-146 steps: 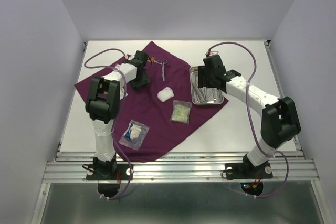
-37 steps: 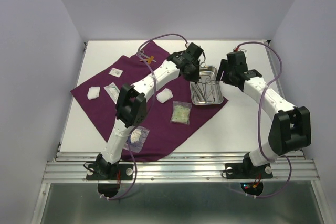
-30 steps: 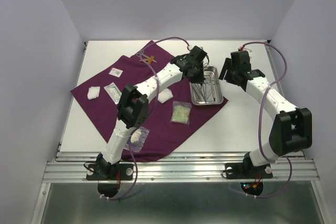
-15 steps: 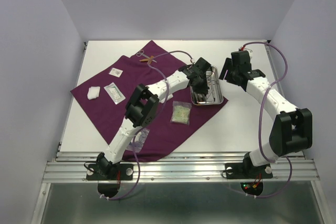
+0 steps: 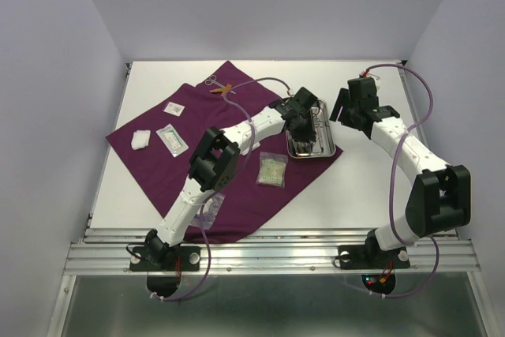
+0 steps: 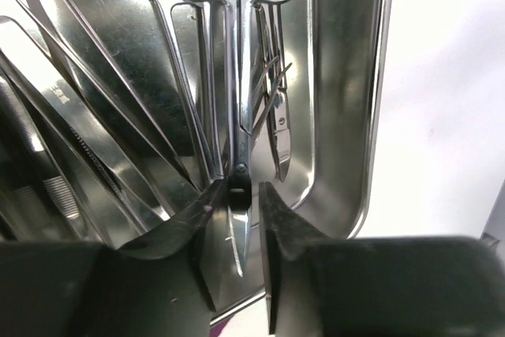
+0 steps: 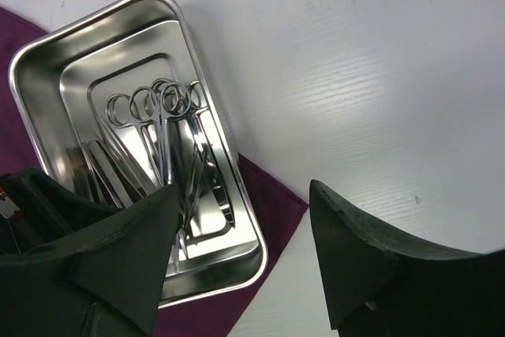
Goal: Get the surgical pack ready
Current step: Place the medical item in the container, then adjust the surgical kit at the center of the board.
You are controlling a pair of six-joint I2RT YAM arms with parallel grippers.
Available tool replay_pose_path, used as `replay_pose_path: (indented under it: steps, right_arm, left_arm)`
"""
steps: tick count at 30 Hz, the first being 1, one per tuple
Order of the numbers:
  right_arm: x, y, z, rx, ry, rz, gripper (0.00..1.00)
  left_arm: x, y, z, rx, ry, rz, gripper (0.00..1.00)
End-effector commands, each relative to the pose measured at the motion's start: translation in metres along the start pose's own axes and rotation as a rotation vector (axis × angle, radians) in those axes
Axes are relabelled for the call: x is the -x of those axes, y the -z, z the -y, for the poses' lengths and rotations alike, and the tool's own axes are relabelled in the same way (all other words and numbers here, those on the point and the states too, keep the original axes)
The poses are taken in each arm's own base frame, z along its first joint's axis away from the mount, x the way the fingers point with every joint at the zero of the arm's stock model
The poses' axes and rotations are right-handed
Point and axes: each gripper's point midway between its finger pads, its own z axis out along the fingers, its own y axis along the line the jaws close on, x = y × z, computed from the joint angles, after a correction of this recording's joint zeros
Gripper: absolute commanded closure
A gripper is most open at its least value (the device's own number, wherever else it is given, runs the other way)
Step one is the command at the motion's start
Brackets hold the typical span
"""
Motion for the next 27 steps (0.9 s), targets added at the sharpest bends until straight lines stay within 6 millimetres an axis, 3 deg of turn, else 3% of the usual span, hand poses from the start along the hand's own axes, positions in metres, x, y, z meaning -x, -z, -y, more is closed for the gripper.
replay_pose_path:
  steps: [1, 6, 12, 17, 19, 27]
  right_arm:
    - [0.011, 0.008, 0.005, -0.010, -0.017, 0.045, 0.28]
    - [0.010, 0.008, 0.005, -0.011, -0.018, 0.044, 0.28]
    - [0.013, 0.011, 0.003, -0.001, -0.023, 0.050, 0.28]
    - [0.020, 0.013, -0.005, 0.031, -0.029, 0.056, 0.28]
    - [0.020, 0.015, -0.007, 0.043, -0.032, 0.056, 0.28]
    - [0.017, 0.015, -0.010, 0.061, -0.023, 0.041, 0.28]
  left_arm:
    - [0.009, 0.018, 0.024, -0.064, -0.018, 0.037, 0.62]
    - [0.023, 0.039, 0.035, -0.080, -0.052, 0.092, 0.57]
    - [0.057, 0.082, 0.043, -0.065, -0.084, 0.212, 0.57]
    - [0.104, 0.105, 0.009, 0.017, -0.082, 0.321, 0.57]
    - [0.132, 0.110, -0.019, 0.065, -0.068, 0.357, 0.57]
    - [0.226, 0.125, -0.090, 0.127, -0.056, 0.469, 0.60]
